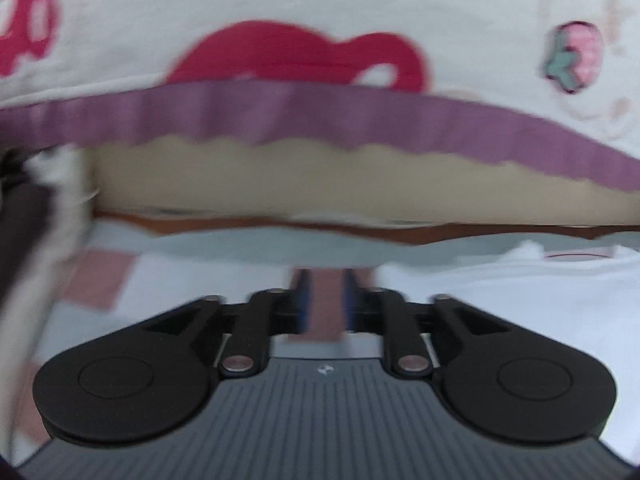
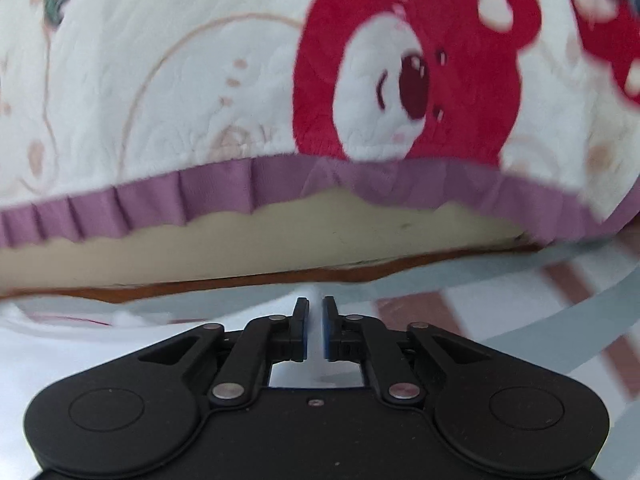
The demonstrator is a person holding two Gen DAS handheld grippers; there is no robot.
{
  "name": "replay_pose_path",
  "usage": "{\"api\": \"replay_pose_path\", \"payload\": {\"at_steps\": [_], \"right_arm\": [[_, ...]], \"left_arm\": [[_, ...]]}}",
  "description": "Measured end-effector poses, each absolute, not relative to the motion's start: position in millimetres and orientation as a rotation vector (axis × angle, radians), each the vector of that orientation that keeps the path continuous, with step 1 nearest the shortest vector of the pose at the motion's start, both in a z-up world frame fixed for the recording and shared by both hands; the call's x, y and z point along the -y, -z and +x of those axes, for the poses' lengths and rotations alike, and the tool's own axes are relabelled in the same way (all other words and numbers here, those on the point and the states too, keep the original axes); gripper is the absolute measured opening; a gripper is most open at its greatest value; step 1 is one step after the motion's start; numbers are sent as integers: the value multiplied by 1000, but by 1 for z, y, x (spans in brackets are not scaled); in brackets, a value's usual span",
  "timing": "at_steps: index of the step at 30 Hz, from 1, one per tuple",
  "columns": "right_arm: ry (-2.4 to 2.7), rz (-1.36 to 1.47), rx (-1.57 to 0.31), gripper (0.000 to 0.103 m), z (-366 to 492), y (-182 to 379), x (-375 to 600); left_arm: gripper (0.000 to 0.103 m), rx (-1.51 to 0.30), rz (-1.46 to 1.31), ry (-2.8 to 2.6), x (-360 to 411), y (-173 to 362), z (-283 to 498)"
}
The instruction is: Fold clothes
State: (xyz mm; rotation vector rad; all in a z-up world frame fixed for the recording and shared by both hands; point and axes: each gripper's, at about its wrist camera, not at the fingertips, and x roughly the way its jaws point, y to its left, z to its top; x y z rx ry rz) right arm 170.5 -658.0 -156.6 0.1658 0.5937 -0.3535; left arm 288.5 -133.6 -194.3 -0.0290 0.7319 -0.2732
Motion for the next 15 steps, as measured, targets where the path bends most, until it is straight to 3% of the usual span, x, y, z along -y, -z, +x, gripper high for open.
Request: {"api": "replay_pose_path", "payload": {"at_steps": [1, 3, 11, 15], "right_arm": [[364, 147, -589, 32, 168, 155, 653], [351, 169, -580, 35, 156, 151, 648], [313, 451, -582, 37, 38, 157, 633], [339, 573, -565, 37, -10, 177, 617]], "left_arm": [[43, -746, -88, 290, 125, 192, 282], [44, -779, -230, 374, 107, 187, 263], [44, -874, -313, 540, 80, 173, 149], [49, -888, -381, 523, 60, 180, 106]]}}
